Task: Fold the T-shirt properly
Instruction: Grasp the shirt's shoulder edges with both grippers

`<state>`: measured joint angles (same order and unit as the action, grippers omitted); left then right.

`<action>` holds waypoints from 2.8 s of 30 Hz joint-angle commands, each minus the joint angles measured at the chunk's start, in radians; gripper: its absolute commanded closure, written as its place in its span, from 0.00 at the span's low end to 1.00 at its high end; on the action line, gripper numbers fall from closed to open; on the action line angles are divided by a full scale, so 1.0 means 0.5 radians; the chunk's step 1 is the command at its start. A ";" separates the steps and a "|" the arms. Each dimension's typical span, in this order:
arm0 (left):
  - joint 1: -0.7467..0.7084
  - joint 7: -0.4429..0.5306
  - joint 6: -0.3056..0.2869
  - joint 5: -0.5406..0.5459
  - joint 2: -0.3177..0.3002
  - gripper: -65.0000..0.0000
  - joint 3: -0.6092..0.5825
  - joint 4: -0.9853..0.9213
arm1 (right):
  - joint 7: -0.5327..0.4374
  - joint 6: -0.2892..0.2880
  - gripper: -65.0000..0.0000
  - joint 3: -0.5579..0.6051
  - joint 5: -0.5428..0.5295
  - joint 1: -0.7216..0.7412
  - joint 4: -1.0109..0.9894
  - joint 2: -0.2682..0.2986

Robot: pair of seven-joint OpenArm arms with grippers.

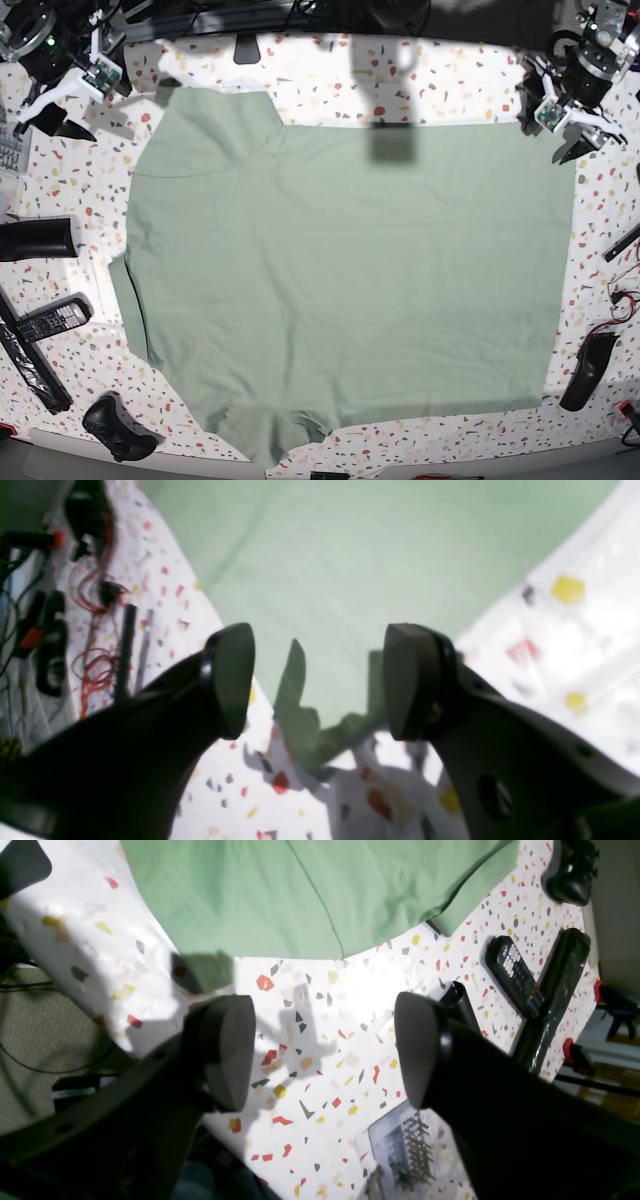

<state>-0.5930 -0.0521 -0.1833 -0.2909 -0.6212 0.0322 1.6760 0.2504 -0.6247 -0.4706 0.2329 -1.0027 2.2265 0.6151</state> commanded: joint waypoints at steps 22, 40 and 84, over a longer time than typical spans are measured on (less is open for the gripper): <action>0.050 0.144 -0.540 0.008 -0.343 0.51 0.011 -0.040 | -0.037 0.022 0.35 -0.014 -0.016 -0.011 0.033 0.021; 0.095 0.244 -0.253 0.008 -0.343 0.98 0.012 -0.407 | -0.037 0.022 0.35 -0.014 -0.018 -0.012 0.033 0.021; 0.095 0.211 -0.246 0.008 -0.216 1.00 0.012 -0.224 | -0.110 -0.138 0.36 0.774 0.352 0.552 -0.492 -0.045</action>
<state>-0.5457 0.0372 -0.3172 -0.2920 -0.7116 0.0299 1.5494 0.2062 -0.7002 -0.0776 0.4179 -0.7261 1.9648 0.5793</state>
